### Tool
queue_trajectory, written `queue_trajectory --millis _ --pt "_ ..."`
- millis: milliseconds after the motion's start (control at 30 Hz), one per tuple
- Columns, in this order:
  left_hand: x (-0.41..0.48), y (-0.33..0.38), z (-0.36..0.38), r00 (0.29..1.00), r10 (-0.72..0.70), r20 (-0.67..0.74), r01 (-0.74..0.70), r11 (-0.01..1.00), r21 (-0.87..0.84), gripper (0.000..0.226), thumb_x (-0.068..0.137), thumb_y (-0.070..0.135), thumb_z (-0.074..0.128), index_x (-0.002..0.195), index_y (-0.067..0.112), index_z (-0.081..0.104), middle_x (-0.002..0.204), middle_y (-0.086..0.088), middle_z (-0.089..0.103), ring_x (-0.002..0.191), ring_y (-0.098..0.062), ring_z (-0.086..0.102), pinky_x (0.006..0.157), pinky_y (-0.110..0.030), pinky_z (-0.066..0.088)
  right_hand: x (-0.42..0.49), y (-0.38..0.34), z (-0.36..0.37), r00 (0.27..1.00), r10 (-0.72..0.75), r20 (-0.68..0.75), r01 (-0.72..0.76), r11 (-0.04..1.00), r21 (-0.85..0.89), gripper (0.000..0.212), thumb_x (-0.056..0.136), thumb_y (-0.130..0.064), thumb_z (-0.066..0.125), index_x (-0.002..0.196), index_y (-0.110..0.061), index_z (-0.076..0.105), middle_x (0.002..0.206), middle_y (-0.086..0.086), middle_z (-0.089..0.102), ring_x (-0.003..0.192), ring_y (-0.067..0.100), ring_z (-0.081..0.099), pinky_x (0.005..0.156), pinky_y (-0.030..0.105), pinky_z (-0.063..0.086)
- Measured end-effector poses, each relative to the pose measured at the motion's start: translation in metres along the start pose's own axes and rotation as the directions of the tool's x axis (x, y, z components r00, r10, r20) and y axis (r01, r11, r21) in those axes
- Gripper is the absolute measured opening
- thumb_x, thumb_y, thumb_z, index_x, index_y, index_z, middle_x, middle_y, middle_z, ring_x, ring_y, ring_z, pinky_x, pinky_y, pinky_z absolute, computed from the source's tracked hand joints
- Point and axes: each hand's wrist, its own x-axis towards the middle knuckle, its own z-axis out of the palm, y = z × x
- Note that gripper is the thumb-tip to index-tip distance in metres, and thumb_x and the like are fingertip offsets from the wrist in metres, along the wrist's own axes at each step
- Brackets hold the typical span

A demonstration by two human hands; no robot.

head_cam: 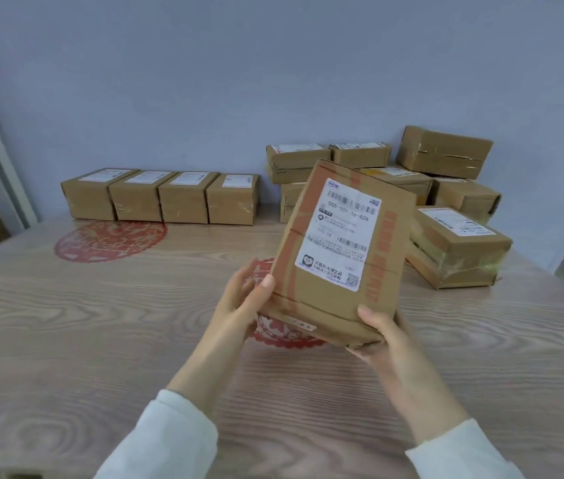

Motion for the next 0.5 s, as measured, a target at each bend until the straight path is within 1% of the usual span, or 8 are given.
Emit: queue_trajectory --millis 67,100,167,233,300,400,433,500 --pt "0.002 0.001 -0.003 0.991 -0.006 0.135 0.000 0.999 0.042 0.082 0.066 0.051 0.071 0.141 0.037 0.039 0.132 0.005 0.059 0.109 -0.011 0.063 0.097 -0.034 0.047 0.000 -0.008 -0.004 0.998 -0.031 0.047 0.036 0.995 -0.094 0.074 0.066 -0.026 0.081 0.133 -0.028 0.050 0.113 -0.007 0.070 0.104 0.013 0.065 0.101 0.045 0.045" --pt "0.003 -0.001 -0.001 0.987 -0.011 0.160 0.005 0.999 0.033 0.080 0.069 0.042 0.070 0.142 0.033 0.038 0.128 0.005 0.061 0.105 -0.012 0.065 0.093 -0.033 0.048 0.000 -0.010 -0.005 0.997 -0.055 0.054 0.062 0.990 -0.125 0.078 0.066 -0.031 0.081 0.137 -0.027 0.048 0.117 -0.008 0.068 0.108 0.011 0.063 0.102 0.042 0.044" --pt "0.003 -0.007 0.003 0.987 -0.019 0.162 0.024 0.999 -0.034 0.079 0.069 0.029 0.070 0.140 0.029 0.036 0.123 0.003 0.065 0.102 -0.017 0.068 0.089 -0.034 0.050 0.000 -0.012 -0.005 0.993 -0.110 0.032 0.114 0.977 -0.181 0.084 0.066 -0.044 0.072 0.142 -0.027 0.042 0.126 -0.011 0.063 0.118 0.008 0.057 0.107 0.040 0.039" --pt "0.002 -0.013 0.007 0.988 -0.033 0.152 0.046 0.996 -0.080 0.078 0.068 0.023 0.070 0.138 0.026 0.036 0.113 0.004 0.070 0.096 -0.017 0.069 0.083 -0.030 0.052 -0.001 -0.010 -0.004 0.987 -0.160 0.031 0.163 0.952 -0.258 0.086 0.066 -0.048 0.071 0.144 -0.028 0.039 0.129 -0.013 0.060 0.120 0.004 0.054 0.107 0.036 0.040" --pt "0.002 -0.016 0.010 0.990 -0.047 0.135 0.057 0.996 -0.073 0.082 0.066 0.024 0.072 0.138 0.024 0.034 0.110 0.007 0.071 0.096 -0.013 0.069 0.079 -0.024 0.052 -0.003 -0.008 -0.003 0.982 -0.187 0.039 0.189 0.927 -0.324 0.083 0.067 -0.043 0.071 0.143 -0.029 0.040 0.128 -0.014 0.060 0.116 0.000 0.055 0.101 0.027 0.042" --pt "0.001 -0.014 0.014 0.991 -0.053 0.122 0.054 0.998 -0.010 0.097 0.059 0.034 0.083 0.140 0.027 0.030 0.120 0.007 0.066 0.106 -0.009 0.065 0.088 -0.024 0.050 -0.004 -0.006 -0.004 0.978 -0.206 0.039 0.207 0.915 -0.345 0.083 0.066 -0.039 0.070 0.143 -0.028 0.039 0.124 -0.015 0.062 0.112 -0.003 0.057 0.099 0.023 0.043" --pt "0.001 -0.013 0.014 0.992 -0.054 0.117 0.051 0.998 0.027 0.099 0.059 0.033 0.086 0.140 0.027 0.030 0.120 0.007 0.065 0.104 -0.006 0.066 0.086 -0.023 0.051 -0.003 -0.005 -0.005 0.977 -0.209 0.031 0.206 0.913 -0.351 0.082 0.068 -0.037 0.071 0.143 -0.028 0.038 0.123 -0.016 0.063 0.111 -0.004 0.057 0.097 0.021 0.043" --pt "0.003 -0.009 0.013 0.994 -0.056 0.099 0.047 0.995 0.092 0.090 0.068 0.021 0.085 0.140 0.024 0.031 0.116 0.006 0.065 0.094 -0.004 0.068 0.074 -0.018 0.053 -0.002 -0.003 -0.008 0.977 -0.211 0.019 0.202 0.902 -0.382 0.078 0.076 -0.025 0.073 0.145 -0.028 0.035 0.126 -0.015 0.061 0.112 -0.004 0.056 0.097 0.020 0.043"
